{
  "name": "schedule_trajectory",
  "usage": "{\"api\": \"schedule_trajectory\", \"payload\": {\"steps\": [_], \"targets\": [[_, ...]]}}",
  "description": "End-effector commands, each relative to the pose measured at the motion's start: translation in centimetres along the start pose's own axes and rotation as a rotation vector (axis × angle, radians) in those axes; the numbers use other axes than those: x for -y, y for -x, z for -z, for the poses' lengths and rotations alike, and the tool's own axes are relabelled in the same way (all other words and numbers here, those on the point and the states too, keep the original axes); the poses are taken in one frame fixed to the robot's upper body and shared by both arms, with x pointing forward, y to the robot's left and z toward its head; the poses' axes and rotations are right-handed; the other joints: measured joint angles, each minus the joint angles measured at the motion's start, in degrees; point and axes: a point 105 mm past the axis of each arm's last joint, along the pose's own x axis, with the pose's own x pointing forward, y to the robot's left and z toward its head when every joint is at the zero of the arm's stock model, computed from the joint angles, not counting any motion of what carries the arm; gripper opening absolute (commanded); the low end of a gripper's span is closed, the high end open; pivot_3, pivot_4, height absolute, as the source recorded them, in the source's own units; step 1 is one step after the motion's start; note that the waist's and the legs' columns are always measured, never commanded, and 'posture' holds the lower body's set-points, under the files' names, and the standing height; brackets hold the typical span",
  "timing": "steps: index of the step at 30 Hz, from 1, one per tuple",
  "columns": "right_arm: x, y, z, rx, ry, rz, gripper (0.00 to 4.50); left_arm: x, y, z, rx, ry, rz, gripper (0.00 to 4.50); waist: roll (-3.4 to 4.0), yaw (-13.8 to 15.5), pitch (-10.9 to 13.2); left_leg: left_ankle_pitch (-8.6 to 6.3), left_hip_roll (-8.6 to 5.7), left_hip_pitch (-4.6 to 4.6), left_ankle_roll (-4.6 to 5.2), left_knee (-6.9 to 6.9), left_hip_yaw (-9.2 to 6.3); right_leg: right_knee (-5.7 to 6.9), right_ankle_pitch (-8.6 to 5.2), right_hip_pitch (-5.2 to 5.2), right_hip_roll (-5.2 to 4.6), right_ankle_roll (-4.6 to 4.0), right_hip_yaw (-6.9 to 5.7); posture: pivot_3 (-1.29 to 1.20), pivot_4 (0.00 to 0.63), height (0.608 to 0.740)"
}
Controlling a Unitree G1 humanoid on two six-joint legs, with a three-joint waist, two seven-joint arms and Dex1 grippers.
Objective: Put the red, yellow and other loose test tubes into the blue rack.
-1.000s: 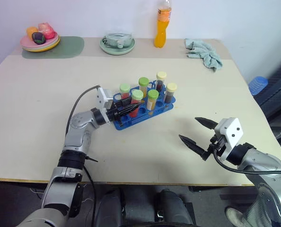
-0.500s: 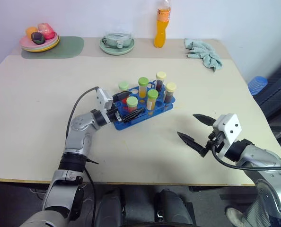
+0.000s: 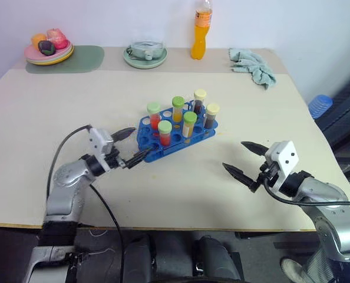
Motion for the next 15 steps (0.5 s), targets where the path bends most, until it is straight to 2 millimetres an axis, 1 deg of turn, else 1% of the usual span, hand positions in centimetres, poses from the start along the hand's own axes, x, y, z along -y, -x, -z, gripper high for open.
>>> {"api": "schedule_trajectory", "payload": {"steps": [1,3,6,9,12,15], "targets": [[1.5,0.8,0.1,0.006,0.037,0.028,4.5,-0.9,2.8,-1.2,0.011,-0.056,-0.078,4.48,0.01,0.1,0.0,0.0,0.0,0.01,0.0,0.0,0.0,0.0,0.0,0.0,0.0,0.0,0.0,0.0,0.15,0.74],[2.3,1.4,0.7,-0.022,0.046,0.037,4.5,-1.3,4.5,-0.8,-0.028,-0.05,-0.137,4.48,0.01,0.2,0.0,-0.01,0.0,0.01,0.01,-0.01,0.02,0.0,0.0,0.0,-0.02,0.0,0.0,0.0,0.15,0.74],[3.5,2.3,1.4,-0.046,0.055,0.055,4.5,-1.4,5.8,-0.4,-0.065,-0.04,-0.189,4.48,0.01,0.2,0.0,-0.04,-0.01,0.01,0.07,0.0,0.03,-0.02,0.0,0.01,-0.04,-0.01,0.0,0.0,0.15,0.74],[4.4,2.8,1.6,-0.054,0.063,0.07,4.5,-1.4,6.4,-0.2,-0.079,-0.036,-0.226,4.48,0.01,0.3,0.0,-0.05,-0.02,0.01,0.07,0.0,0.02,-0.03,0.0,0.02,-0.03,-0.01,0.0,0.0,0.15,0.74],[5.3,3.2,1.7,-0.056,0.069,0.086,4.5,-1.1,6.5,-0.2,-0.087,-0.019,-0.231,4.48,0.02,0.0,0.0,-0.04,-0.01,0.02,0.06,0.0,0.03,-0.03,0.0,0.02,-0.03,-0.01,0.0,0.0,0.15,0.74],[5.9,3.5,1.8,-0.054,0.068,0.096,4.5,-0.5,6.3,0.3,-0.134,0.03,-0.217,4.48,0.02,0.0,0.0,-0.04,0.0,0.05,0.06,-0.01,0.03,-0.01,0.0,0.02,-0.01,-0.01,0.0,0.0,0.15,0.74]]}}
